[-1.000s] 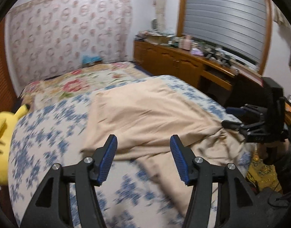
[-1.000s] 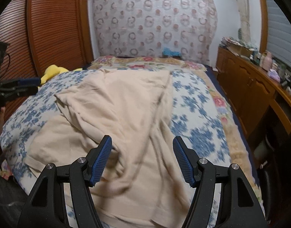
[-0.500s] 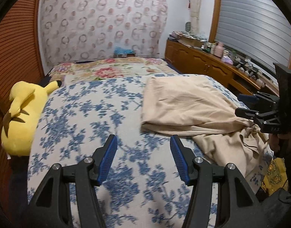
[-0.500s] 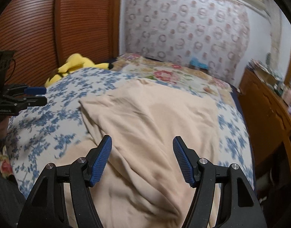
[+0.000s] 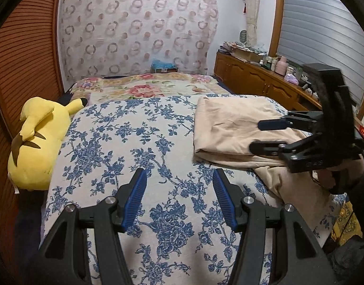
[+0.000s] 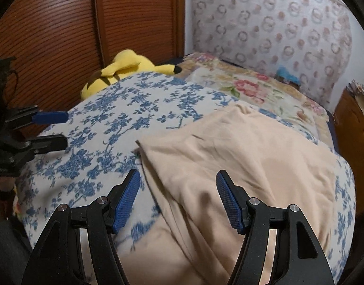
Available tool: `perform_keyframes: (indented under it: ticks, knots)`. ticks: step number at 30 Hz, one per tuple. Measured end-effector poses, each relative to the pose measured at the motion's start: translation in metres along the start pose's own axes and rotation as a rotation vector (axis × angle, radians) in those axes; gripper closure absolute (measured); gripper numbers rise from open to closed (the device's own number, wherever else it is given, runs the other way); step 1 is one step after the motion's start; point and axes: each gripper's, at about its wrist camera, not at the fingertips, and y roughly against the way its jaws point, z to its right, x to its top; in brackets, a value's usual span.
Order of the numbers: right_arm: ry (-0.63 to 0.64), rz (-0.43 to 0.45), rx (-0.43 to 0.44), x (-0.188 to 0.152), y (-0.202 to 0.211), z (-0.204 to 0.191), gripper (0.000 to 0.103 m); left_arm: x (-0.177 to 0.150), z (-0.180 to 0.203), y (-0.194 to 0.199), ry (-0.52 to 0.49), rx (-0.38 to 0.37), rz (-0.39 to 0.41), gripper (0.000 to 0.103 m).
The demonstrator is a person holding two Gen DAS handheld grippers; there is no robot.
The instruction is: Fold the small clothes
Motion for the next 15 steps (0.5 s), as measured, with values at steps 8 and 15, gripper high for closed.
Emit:
perform_keyframes:
  ticks: [8, 15]
  knots:
    - [0.08, -0.096, 0.024, 0.011, -0.043, -0.021, 0.035, -0.002, -0.003, -0.001, 0.006, 0.003, 0.0, 0.046]
    - [0.109, -0.133, 0.017, 0.006, -0.063, -0.024, 0.035, -0.005, -0.006, -0.001, 0.014, 0.001, -0.001, 0.046]
